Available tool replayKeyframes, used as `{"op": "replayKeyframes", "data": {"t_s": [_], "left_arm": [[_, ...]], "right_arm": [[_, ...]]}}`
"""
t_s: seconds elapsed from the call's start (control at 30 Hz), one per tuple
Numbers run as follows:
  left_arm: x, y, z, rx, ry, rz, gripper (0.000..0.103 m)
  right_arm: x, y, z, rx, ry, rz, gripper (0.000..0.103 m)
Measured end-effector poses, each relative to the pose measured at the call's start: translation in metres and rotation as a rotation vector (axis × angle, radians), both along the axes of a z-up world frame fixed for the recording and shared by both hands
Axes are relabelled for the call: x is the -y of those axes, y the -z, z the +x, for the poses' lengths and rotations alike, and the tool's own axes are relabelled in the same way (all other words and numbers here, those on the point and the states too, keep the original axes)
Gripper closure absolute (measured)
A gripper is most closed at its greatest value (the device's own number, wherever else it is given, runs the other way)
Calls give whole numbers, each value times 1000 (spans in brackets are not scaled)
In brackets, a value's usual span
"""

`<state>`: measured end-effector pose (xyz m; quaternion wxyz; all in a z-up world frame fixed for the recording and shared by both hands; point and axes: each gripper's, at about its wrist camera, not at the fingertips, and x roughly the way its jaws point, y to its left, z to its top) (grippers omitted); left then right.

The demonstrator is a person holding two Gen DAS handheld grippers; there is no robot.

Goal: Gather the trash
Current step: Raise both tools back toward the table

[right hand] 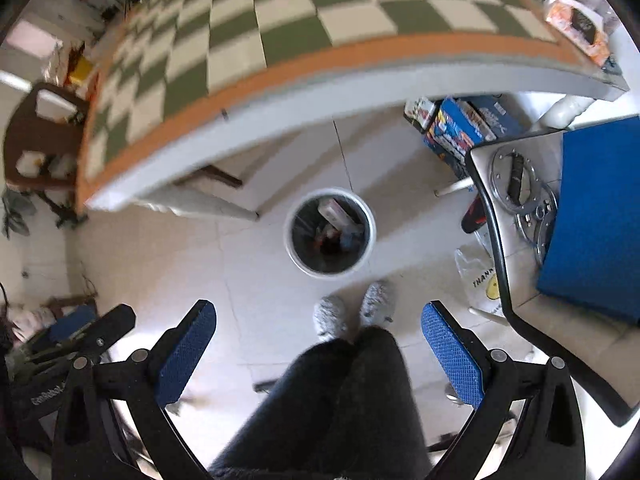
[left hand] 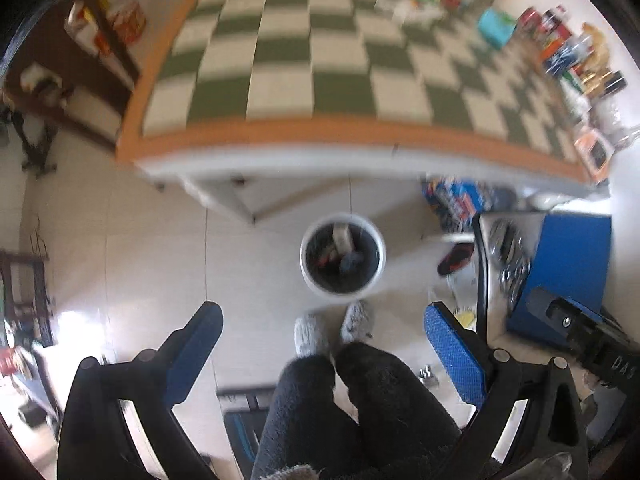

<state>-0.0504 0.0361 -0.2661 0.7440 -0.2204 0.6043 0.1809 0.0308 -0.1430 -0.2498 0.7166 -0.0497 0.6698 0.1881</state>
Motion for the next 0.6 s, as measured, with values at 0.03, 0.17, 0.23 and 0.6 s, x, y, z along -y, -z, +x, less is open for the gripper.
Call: {"op": "replayKeyframes", "data": {"t_s": [0.03,0.17,0.23,0.6], "left_arm": [[-5,-14,14,24,13,36,0],[-20,-53,62,108,33,115,0],[-26,-66,88,129,50,145,0],[-67,-51,268,63,98,134,0]], "right_arm": [[-2,-12,9,10,12,15,0],[-12,-57,47,64,45,51,0],[-15,-76,72,92,70,73,0],[-19,-81,254,90,179,121,0]]}}
